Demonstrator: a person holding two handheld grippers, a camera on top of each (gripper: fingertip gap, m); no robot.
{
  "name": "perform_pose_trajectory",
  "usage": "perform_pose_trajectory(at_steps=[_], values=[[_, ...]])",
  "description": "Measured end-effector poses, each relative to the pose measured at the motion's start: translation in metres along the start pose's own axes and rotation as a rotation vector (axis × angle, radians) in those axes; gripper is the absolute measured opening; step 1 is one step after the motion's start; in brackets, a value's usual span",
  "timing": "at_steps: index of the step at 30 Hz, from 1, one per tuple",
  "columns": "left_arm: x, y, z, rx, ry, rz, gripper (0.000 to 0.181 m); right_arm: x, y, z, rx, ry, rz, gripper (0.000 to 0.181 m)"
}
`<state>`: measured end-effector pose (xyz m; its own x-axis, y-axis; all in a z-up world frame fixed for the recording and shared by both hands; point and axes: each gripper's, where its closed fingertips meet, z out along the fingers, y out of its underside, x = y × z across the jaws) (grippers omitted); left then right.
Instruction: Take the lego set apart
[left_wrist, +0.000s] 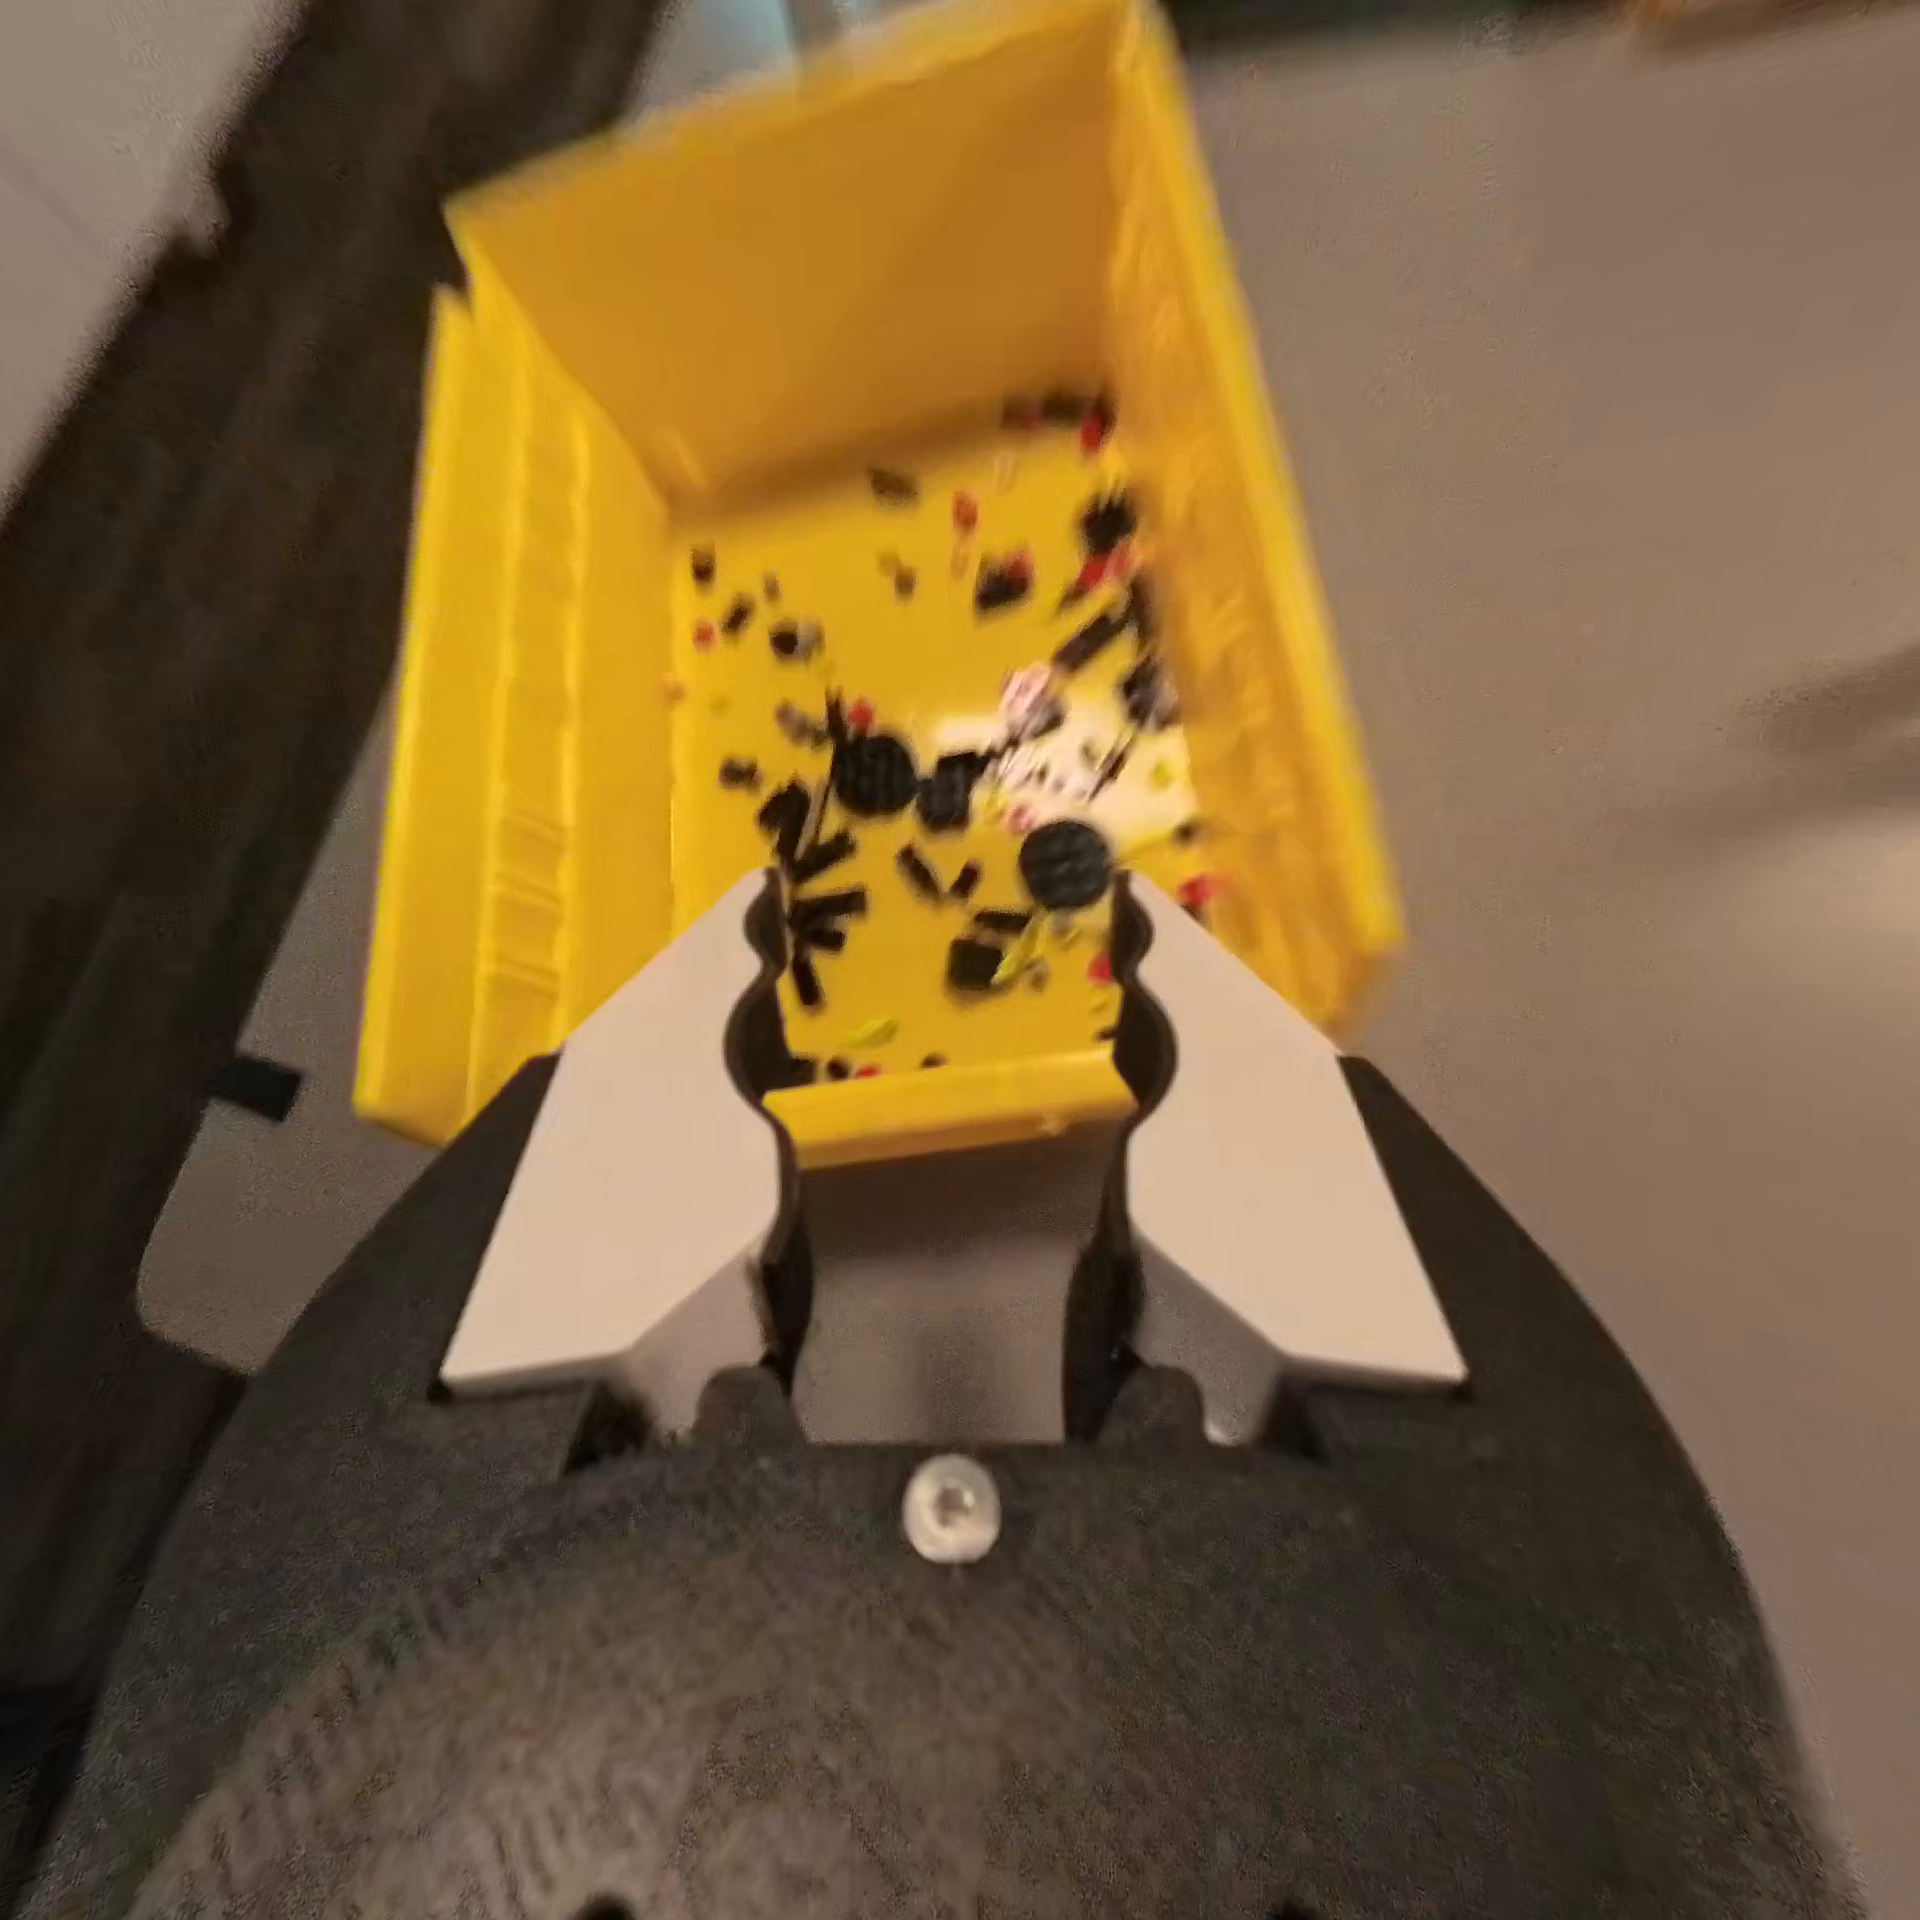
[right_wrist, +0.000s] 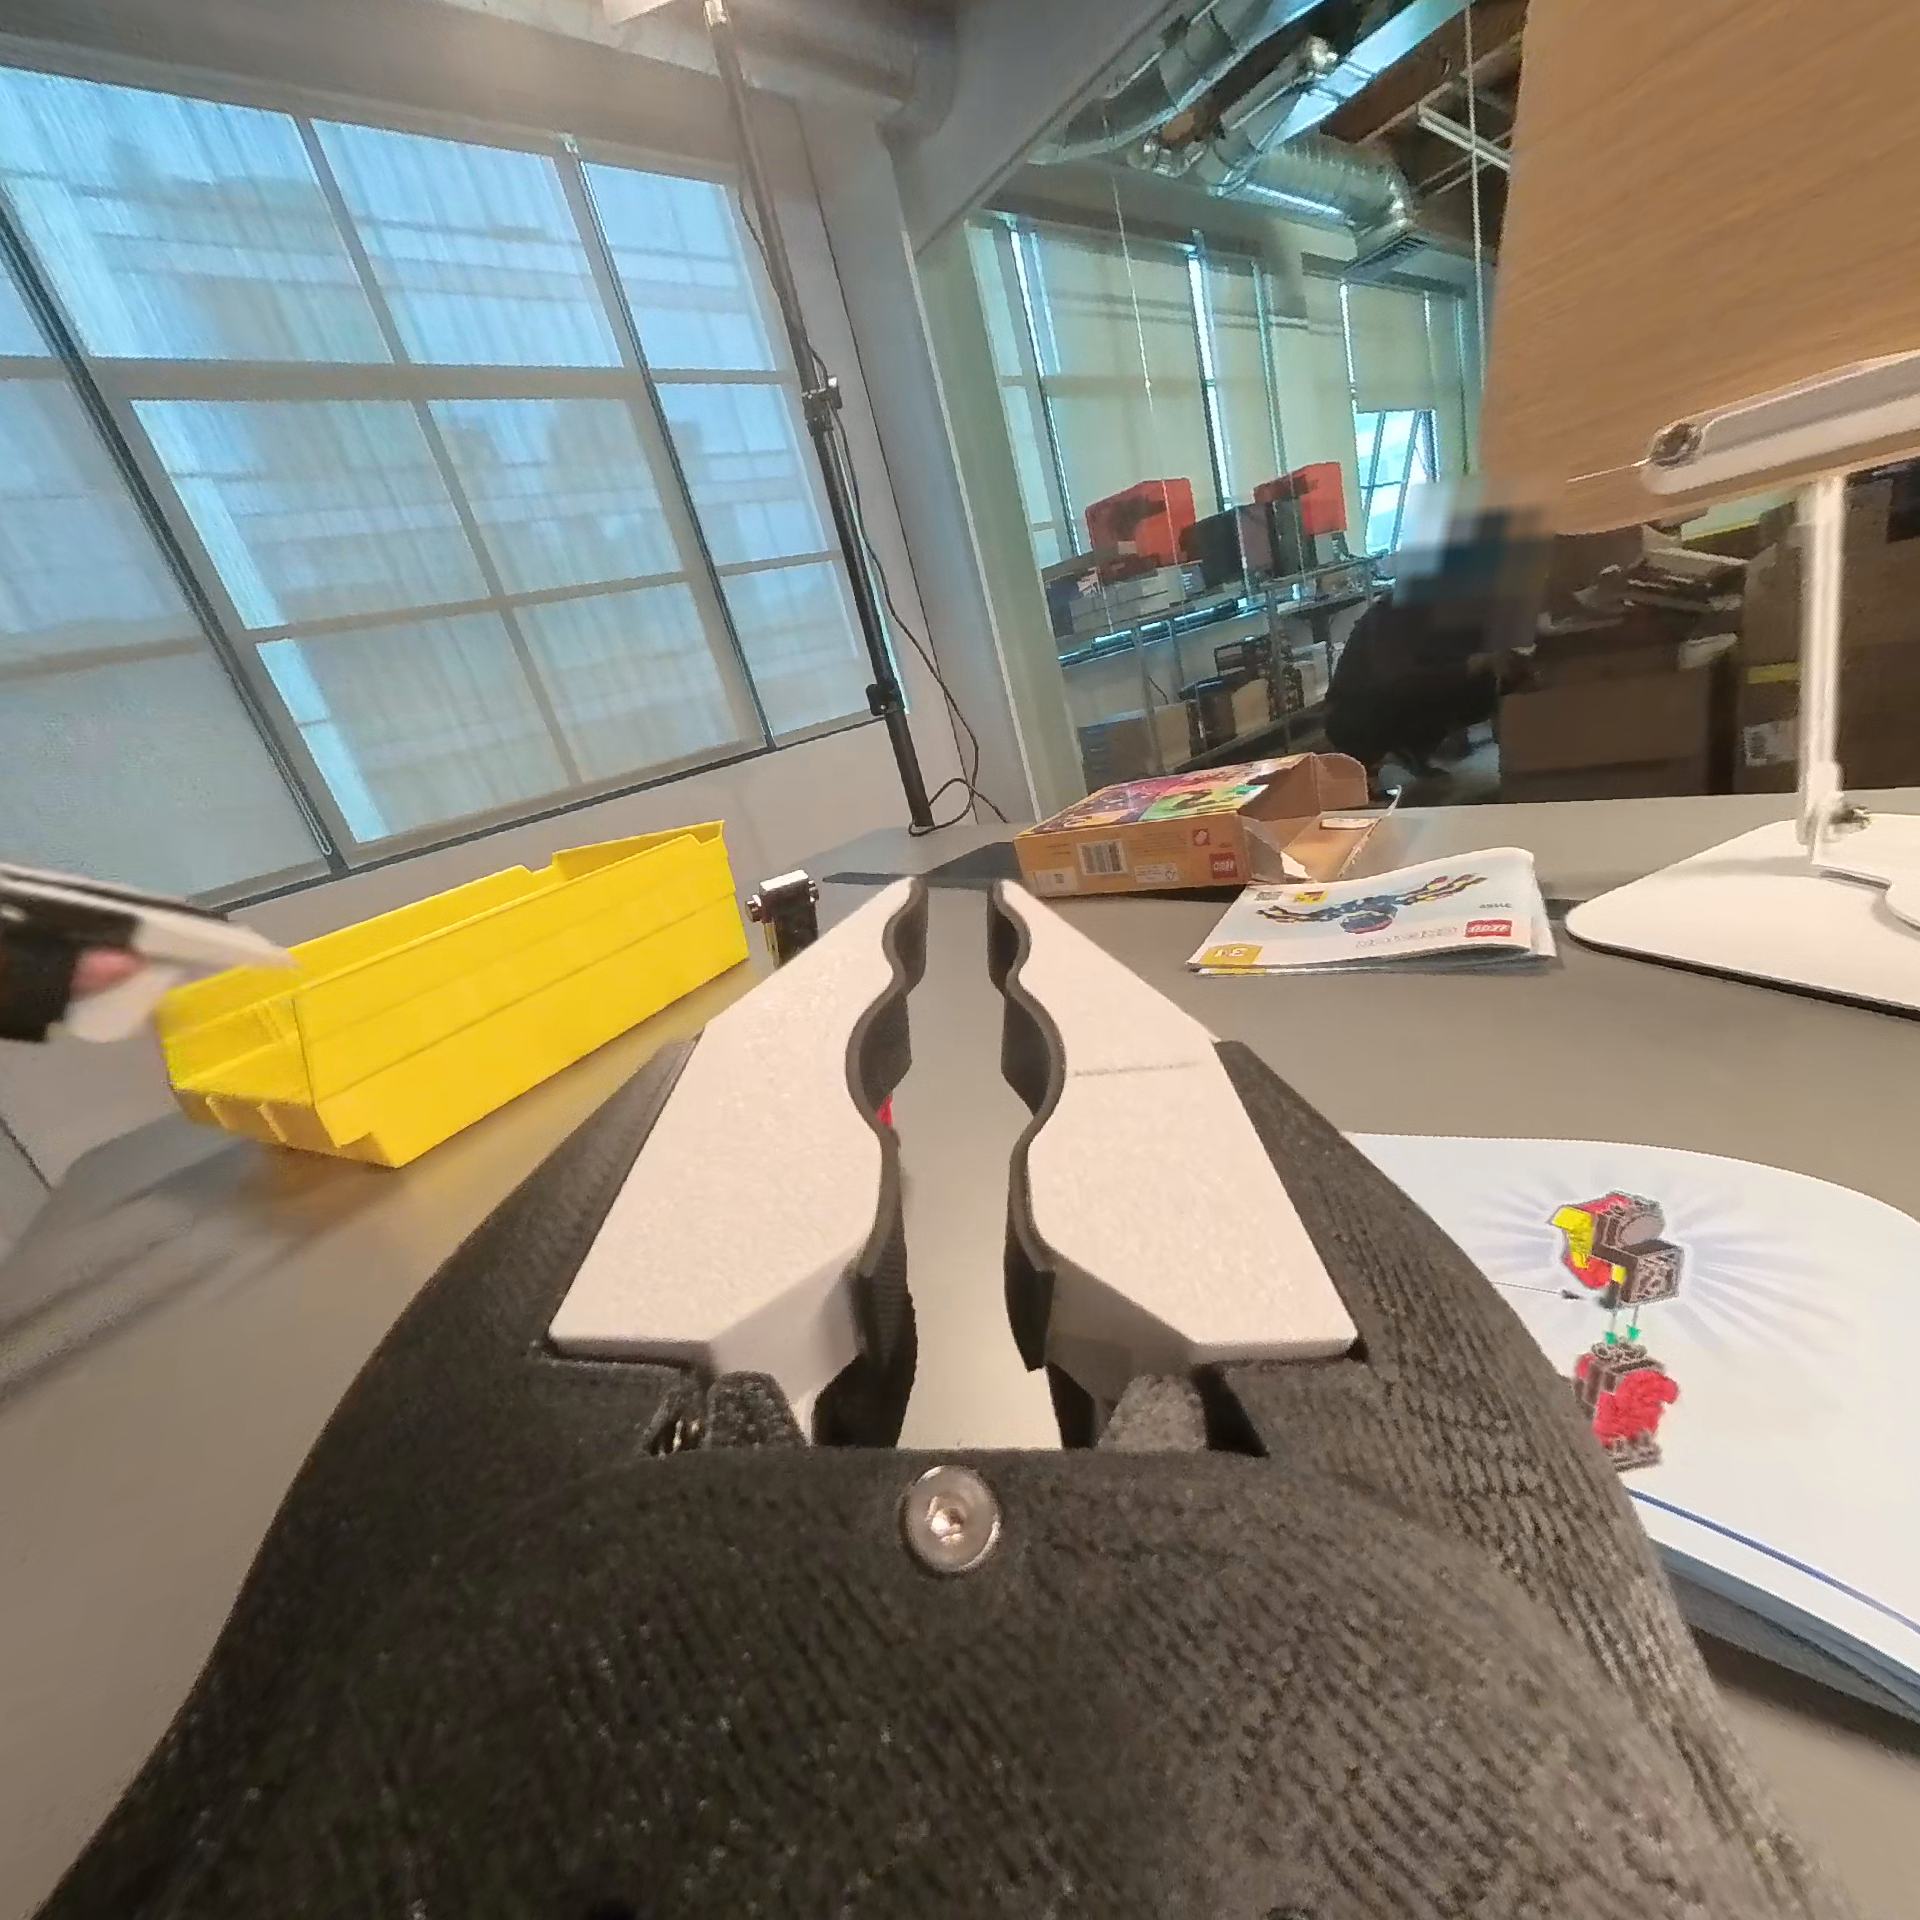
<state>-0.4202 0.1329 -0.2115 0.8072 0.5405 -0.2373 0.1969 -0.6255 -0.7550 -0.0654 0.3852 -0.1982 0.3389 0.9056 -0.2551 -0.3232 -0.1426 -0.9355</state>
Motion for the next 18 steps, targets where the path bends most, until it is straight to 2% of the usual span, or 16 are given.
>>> perform_pose_trajectory(at_steps=[2, 4, 6, 8, 11, 13, 16, 18], values=[[0.045, -0.032, -0.036, 0.265, 0.110, 0.045, 0.050, -0.002, 0.003, 0.002, -0.015, -0.010, -0.002, 0.010], [0.117, -0.041, -0.058, 0.424, 0.327, 0.197, 0.032, -0.003, 0.004, 0.002, -0.022, -0.015, -0.007, 0.010], [0.182, -0.026, -0.059, 0.412, 0.544, 0.348, 0.021, -0.004, 0.004, 0.002, -0.024, -0.021, -0.009, 0.010], [0.233, -0.002, -0.052, 0.325, 0.785, 0.455, 0.022, -0.006, 0.005, 0.003, -0.031, -0.033, -0.003, 0.011], [0.272, 0.015, -0.036, 0.281, 0.974, 0.629, 0.029, -0.013, 0.010, 0.005, -0.067, -0.078, 0.012, 0.014], [0.283, 0.022, -0.024, 0.294, 1.024, 0.799, 0.037, -0.019, 0.015, 0.007, -0.097, -0.109, 0.021, 0.017], [0.292, 0.024, -0.011, 0.304, 1.095, 1.006, 0.031, -0.025, 0.020, 0.010, -0.130, -0.141, 0.012, 0.021], [0.295, 0.028, -0.007, 0.235, 1.158, 1.077, 0.030, -0.027, 0.021, 0.010, -0.135, -0.152, 0.012, 0.021]])
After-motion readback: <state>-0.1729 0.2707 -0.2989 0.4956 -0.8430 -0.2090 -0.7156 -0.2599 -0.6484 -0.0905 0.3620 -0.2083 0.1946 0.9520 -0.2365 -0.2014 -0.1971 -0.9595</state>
